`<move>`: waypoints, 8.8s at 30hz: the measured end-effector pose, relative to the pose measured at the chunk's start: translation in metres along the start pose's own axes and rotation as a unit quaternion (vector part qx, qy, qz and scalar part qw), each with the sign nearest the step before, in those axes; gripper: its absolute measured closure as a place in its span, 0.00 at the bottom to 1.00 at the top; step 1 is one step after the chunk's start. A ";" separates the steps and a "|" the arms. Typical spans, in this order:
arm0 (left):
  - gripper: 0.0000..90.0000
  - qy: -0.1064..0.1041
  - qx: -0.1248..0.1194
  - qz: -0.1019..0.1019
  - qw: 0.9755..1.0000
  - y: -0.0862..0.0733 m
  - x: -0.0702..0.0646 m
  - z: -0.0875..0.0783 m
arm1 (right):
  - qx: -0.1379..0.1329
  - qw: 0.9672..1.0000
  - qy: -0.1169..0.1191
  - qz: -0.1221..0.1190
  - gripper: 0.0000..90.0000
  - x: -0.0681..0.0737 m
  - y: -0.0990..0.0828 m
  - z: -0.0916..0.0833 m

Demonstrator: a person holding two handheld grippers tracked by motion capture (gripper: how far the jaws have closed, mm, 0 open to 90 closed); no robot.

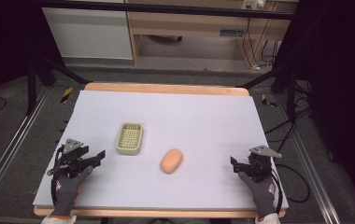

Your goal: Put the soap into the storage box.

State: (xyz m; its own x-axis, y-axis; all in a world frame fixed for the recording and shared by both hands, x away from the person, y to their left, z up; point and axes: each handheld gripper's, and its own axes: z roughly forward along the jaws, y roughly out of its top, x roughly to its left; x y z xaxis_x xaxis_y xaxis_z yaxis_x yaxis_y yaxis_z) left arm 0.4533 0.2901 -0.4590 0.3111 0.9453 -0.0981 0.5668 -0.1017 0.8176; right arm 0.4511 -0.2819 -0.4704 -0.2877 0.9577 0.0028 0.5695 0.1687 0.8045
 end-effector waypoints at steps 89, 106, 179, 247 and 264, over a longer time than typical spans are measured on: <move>0.28 -0.137 -0.002 0.087 0.987 0.048 -0.135 0.023 | 0.019 1.000 -0.012 0.008 0.11 0.006 0.000 -0.001; 0.27 -0.153 0.016 0.103 0.983 0.055 -0.159 0.042 | 0.019 1.000 -0.013 0.007 0.11 0.008 0.001 -0.001; 0.24 -0.143 0.118 0.173 0.967 0.028 -0.208 0.099 | 0.031 0.999 -0.015 0.009 0.09 0.012 0.002 0.005; 0.35 -0.149 0.107 0.153 0.971 0.041 -0.204 0.077 | 0.037 0.999 -0.014 0.013 0.09 0.012 0.001 0.004; 0.35 -0.145 0.090 0.142 0.975 0.049 -0.188 0.059 | 0.036 0.999 -0.015 0.012 0.09 0.011 0.001 0.004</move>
State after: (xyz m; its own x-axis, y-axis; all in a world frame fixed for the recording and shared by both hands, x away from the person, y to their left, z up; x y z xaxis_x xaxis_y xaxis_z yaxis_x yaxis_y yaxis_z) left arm 0.4675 0.0891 -0.4336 0.6628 0.7464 -0.0600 0.5431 -0.4240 0.7247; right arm 0.4515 -0.2700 -0.4716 -0.2513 0.9679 0.0036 0.6303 0.1608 0.7595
